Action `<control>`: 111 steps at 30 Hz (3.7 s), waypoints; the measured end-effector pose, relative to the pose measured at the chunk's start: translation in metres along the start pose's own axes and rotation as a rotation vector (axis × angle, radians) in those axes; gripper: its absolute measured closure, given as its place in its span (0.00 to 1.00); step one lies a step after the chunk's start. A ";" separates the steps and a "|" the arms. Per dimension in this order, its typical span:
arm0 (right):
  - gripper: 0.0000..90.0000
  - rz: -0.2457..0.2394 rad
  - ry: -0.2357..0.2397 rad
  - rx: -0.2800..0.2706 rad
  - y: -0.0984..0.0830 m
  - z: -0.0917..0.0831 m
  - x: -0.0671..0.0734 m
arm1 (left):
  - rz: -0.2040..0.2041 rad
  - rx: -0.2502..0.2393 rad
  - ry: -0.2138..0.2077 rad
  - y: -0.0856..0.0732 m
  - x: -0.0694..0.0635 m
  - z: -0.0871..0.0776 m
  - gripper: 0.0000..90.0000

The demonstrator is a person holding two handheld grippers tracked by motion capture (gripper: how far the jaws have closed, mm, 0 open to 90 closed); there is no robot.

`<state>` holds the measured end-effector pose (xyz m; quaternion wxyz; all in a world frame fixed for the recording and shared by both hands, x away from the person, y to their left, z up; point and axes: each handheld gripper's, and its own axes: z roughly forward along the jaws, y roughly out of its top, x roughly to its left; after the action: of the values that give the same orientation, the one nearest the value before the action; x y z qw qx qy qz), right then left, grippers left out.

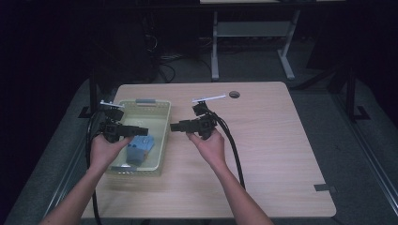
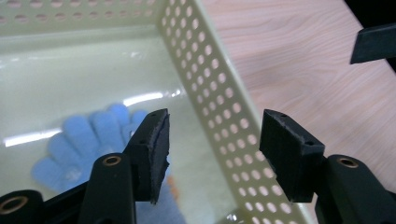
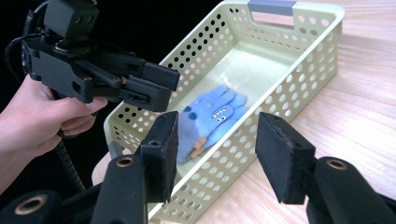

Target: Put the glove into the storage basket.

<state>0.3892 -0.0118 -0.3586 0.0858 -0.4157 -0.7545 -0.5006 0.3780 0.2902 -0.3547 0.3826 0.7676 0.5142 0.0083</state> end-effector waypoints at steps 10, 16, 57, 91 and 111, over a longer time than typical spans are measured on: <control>0.46 -0.006 -0.005 0.005 0.000 -0.012 -0.007 | 0.024 -0.043 -0.042 0.004 -0.016 0.002 0.37; 0.43 0.000 -0.006 0.000 0.001 -0.019 -0.009 | 0.038 -0.060 -0.058 0.009 -0.026 0.002 0.33; 0.36 0.071 -0.124 -0.031 -0.023 -0.085 -0.054 | 0.117 -0.113 -0.216 0.018 -0.091 0.018 0.29; 0.33 0.163 -0.212 -0.030 -0.070 -0.138 -0.103 | 0.188 -0.071 -0.302 0.001 -0.131 0.057 0.26; 0.32 0.218 -0.259 -0.034 -0.107 -0.172 -0.129 | 0.200 -0.069 -0.326 -0.015 -0.142 0.077 0.26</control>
<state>0.3464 -0.2400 -0.4191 0.0347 -0.5576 -0.7010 -0.4433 0.3305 0.1349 -0.3637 0.4842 0.7924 0.3661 -0.0608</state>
